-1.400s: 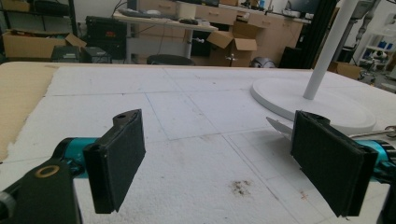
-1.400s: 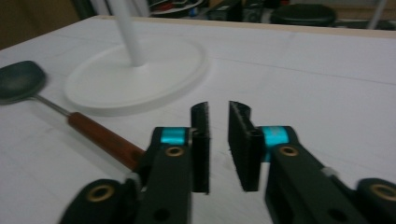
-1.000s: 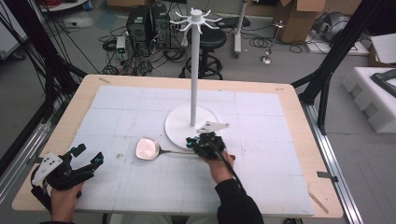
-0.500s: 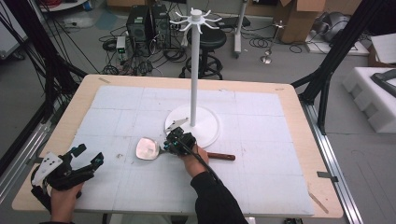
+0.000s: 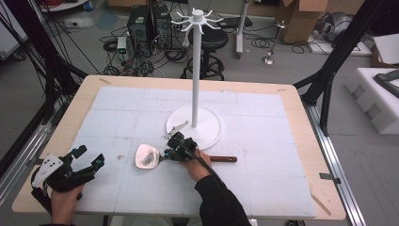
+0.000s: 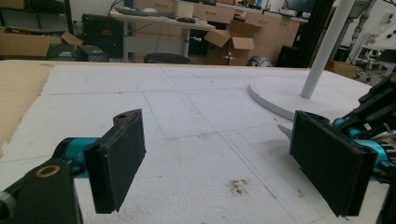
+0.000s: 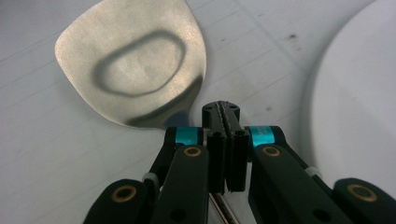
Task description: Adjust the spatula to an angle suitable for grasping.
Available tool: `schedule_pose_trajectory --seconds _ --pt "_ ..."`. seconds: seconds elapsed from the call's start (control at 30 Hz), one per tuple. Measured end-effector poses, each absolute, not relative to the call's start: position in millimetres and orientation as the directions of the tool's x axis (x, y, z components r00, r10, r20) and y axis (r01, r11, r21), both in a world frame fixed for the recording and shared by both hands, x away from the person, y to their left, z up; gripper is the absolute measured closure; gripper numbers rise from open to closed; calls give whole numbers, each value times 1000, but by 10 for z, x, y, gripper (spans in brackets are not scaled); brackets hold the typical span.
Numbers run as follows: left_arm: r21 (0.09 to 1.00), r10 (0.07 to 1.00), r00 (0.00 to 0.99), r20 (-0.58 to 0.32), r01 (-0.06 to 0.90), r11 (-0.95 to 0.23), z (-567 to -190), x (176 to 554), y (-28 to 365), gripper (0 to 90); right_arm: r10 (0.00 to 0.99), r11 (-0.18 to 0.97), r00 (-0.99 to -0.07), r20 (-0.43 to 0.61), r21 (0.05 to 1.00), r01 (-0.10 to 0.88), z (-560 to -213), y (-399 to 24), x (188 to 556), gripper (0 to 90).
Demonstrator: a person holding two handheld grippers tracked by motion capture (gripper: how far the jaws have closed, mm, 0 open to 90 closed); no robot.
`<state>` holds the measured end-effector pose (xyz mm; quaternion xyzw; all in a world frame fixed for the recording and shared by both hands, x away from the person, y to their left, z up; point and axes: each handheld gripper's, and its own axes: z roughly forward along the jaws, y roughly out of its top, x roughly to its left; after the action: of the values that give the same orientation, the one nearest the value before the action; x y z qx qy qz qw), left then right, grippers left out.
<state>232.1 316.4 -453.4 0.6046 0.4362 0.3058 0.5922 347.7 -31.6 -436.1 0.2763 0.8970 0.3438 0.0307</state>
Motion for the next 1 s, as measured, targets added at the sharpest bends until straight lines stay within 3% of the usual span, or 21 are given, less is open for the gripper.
schedule_pose_trajectory --seconds 0.3,0.5,0.63,0.67,0.7,0.73,0.8,1.0 --pt "983 890 432 -146 165 81 -4533 2320 3164 187 421 652 -889 178 623 433 -4357 -373 3231 897" --pt "984 890 434 -144 161 80 -4533 2317 3160 190 430 610 -889 154 677 412 -4324 -507 3145 896" --pt "984 890 434 -141 160 78 -4533 2315 3159 191 516 507 -849 112 759 408 -4217 -931 3137 897" --pt "984 890 433 -141 159 78 -4533 2314 3157 191 608 437 -789 91 791 428 -4174 -1294 3143 897" --pt "984 890 433 -141 159 78 -4533 2314 3157 192 608 437 -789 91 791 428 -4174 -1294 3143 897" --pt "985 891 433 -138 157 76 -4533 2312 3155 193 687 386 -722 78 803 455 -4175 -1636 3130 897" --pt "985 891 433 -138 157 76 -4533 2313 3155 193 733 357 -673 95 790 499 -4201 -1897 3095 897" --pt "984 892 430 -142 163 78 -4533 2319 3157 194 758 312 -638 136 783 537 -4284 -2361 2876 897"
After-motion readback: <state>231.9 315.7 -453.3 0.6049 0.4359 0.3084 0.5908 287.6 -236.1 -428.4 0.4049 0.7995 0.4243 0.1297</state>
